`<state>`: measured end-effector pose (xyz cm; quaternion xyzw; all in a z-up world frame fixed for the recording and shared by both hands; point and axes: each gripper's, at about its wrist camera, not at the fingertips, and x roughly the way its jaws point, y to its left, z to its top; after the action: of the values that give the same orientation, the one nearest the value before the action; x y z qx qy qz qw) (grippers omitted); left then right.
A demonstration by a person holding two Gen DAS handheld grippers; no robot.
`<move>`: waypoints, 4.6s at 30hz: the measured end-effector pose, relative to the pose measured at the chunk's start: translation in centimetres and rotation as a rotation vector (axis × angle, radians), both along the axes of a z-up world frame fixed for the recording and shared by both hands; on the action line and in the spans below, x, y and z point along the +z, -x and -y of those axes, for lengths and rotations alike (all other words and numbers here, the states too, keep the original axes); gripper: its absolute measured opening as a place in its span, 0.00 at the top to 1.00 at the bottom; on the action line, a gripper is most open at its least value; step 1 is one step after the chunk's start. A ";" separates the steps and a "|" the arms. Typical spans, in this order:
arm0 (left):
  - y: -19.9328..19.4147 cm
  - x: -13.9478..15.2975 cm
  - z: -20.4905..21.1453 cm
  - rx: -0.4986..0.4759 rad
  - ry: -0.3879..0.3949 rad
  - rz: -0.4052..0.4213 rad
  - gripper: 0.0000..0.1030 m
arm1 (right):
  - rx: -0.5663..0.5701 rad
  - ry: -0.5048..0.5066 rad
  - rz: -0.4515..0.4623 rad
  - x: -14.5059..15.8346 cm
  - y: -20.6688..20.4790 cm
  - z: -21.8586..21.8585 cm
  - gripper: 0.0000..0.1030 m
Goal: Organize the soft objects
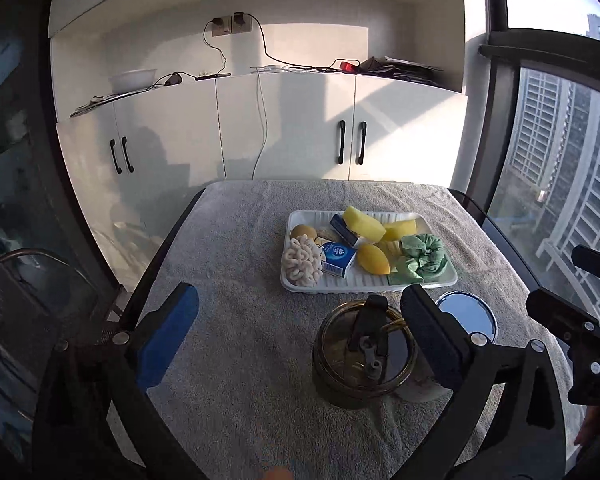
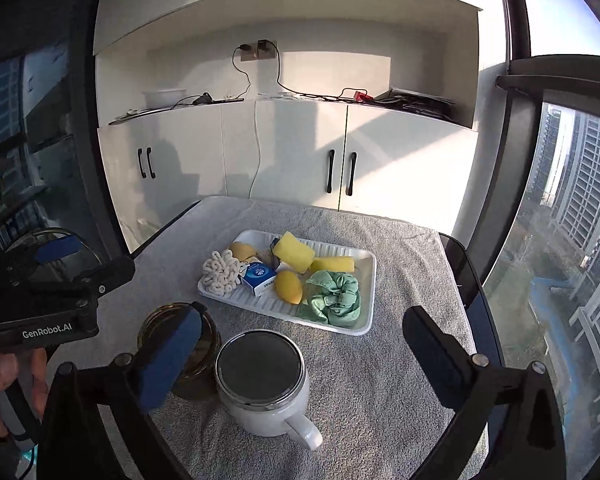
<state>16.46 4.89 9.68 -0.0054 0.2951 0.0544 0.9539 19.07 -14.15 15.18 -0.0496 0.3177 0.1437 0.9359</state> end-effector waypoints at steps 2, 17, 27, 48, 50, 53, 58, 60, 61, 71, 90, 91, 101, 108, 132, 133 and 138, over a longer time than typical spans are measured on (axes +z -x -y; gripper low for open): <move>1.5 -0.9 0.8 0.013 -0.017 -0.025 0.00 | -0.028 -0.019 -0.037 -0.9 1.7 0.2 0.00; 6.0 -4.0 2.5 0.003 0.043 -0.086 0.00 | -0.155 -0.009 -0.103 -3.9 7.8 1.7 0.00; 6.6 -4.2 2.2 0.012 0.061 -0.050 0.00 | -0.142 0.022 -0.101 -4.0 8.4 0.8 0.00; 7.7 -4.2 1.3 0.030 0.047 -0.024 0.00 | -0.147 0.035 -0.090 -4.5 9.9 -0.9 0.00; 7.7 -4.2 1.3 0.030 0.044 -0.023 0.00 | -0.147 0.035 -0.088 -4.5 10.0 -0.9 0.00; 7.7 -4.3 1.4 0.023 0.039 -0.025 0.00 | -0.149 0.036 -0.089 -4.5 10.0 -0.9 0.00; 7.8 -4.3 1.5 0.020 0.032 -0.022 0.00 | -0.152 0.034 -0.091 -4.7 9.9 -0.7 0.00; 7.8 -4.4 1.5 0.020 0.035 -0.026 0.00 | -0.152 0.033 -0.091 -4.7 9.9 -0.7 0.00; 7.8 -4.4 1.5 0.021 0.034 -0.026 0.00 | -0.152 0.033 -0.091 -4.7 9.9 -0.7 0.00; 7.6 -4.7 1.5 0.020 0.024 -0.038 0.00 | -0.152 0.033 -0.095 -4.8 10.0 -0.7 0.00; 7.4 -4.8 1.5 0.014 0.022 -0.049 0.00 | -0.149 0.031 -0.095 -4.9 9.8 -0.7 0.00; 7.4 -4.8 1.6 0.015 0.016 -0.050 0.00 | -0.149 0.031 -0.096 -4.9 9.8 -0.7 0.00; 7.4 -4.9 1.6 0.007 0.028 -0.052 0.00 | -0.149 0.033 -0.097 -4.9 9.8 -0.7 0.00; 7.5 -5.0 1.3 0.005 0.041 -0.055 0.00 | -0.150 0.035 -0.096 -4.9 9.8 -0.7 0.00; 7.6 -5.1 1.3 -0.001 0.035 -0.053 0.00 | -0.151 0.030 -0.097 -4.9 9.8 -0.6 0.00; 7.5 -5.1 1.3 -0.001 0.034 -0.054 0.00 | -0.151 0.030 -0.097 -4.9 9.7 -0.7 0.00; 7.5 -5.1 1.3 -0.001 0.034 -0.053 0.00 | -0.151 0.028 -0.097 -4.9 9.7 -0.7 0.00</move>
<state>8.93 3.56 4.54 -0.0200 0.3213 0.0490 0.9455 9.33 -13.50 10.26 -0.0313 0.3674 0.0704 0.9269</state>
